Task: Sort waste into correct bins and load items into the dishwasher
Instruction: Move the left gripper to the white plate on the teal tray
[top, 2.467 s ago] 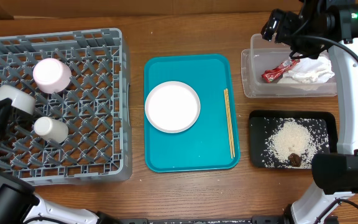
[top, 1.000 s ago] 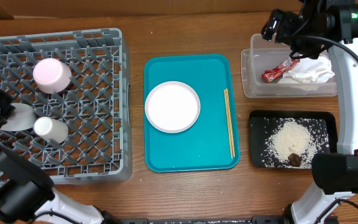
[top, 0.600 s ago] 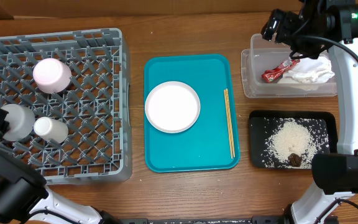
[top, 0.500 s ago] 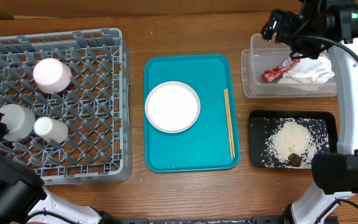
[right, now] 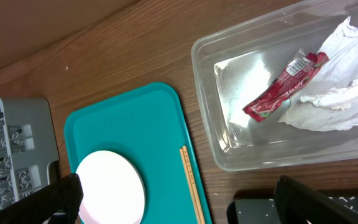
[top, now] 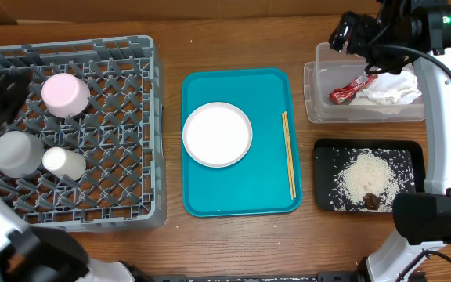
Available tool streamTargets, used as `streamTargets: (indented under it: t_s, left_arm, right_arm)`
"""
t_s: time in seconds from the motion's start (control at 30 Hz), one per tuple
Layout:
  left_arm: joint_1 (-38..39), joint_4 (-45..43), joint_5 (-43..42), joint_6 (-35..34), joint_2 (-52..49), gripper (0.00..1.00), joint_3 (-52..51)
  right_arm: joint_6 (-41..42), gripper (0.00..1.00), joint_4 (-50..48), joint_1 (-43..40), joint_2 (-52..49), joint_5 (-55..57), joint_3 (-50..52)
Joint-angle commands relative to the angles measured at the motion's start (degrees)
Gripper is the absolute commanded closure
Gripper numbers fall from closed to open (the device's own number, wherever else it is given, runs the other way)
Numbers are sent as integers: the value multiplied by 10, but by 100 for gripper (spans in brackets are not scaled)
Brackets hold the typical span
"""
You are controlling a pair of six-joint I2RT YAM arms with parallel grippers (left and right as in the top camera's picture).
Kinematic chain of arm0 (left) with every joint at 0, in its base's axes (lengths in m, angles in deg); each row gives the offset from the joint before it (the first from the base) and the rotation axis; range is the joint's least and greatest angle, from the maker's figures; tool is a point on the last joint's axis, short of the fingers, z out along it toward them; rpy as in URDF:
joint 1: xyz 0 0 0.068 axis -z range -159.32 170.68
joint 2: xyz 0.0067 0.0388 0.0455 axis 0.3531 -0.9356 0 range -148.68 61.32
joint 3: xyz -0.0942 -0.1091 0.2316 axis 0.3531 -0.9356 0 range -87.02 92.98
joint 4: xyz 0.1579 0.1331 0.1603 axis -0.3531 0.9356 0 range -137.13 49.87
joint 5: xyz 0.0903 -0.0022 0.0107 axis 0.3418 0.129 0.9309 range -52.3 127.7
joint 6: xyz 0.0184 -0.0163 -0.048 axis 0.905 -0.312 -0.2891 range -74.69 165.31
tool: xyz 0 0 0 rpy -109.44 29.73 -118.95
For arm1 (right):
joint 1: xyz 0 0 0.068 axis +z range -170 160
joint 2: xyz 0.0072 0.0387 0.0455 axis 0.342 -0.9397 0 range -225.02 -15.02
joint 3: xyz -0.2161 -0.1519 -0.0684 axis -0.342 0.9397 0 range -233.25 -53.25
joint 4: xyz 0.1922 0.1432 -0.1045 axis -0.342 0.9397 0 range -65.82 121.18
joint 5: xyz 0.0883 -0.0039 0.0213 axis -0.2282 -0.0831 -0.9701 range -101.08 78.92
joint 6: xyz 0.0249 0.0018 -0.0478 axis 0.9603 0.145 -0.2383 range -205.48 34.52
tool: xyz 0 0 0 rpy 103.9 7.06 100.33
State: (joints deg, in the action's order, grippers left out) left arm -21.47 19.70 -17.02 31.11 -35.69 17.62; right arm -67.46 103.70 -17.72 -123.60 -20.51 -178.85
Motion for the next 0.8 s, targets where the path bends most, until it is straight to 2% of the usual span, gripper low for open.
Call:
streamTargets:
  t_s: [0.0,0.1,0.23,0.43,0.5,0.57,0.77]
  left_arm:
    - [119,10,-67,77,35,0,12]
    - [219,31,-19,123,30,0,12]
    - [377,64,168,125,1,0,11]
    - [588,70,361,124,-86,10,11]
    - [646,67,439,98,-127,14,11]
    - [681,64,491,68,-160,16,11]
    - [746,60,557,47,-255,23,11]
  right_arm:
    - [4,0,-2,-2,11,4,-4]
    - [4,0,-2,-2,11,4,-4]
    - [4,0,-2,-2,11,4,-4]
    - [4,0,-2,-2,11,4,-4]
    - [4,0,-2,-2,11,4,-4]
    - [4,0,-2,-2,11,4,-4]
    - [4,0,-2,-2,11,4,-4]
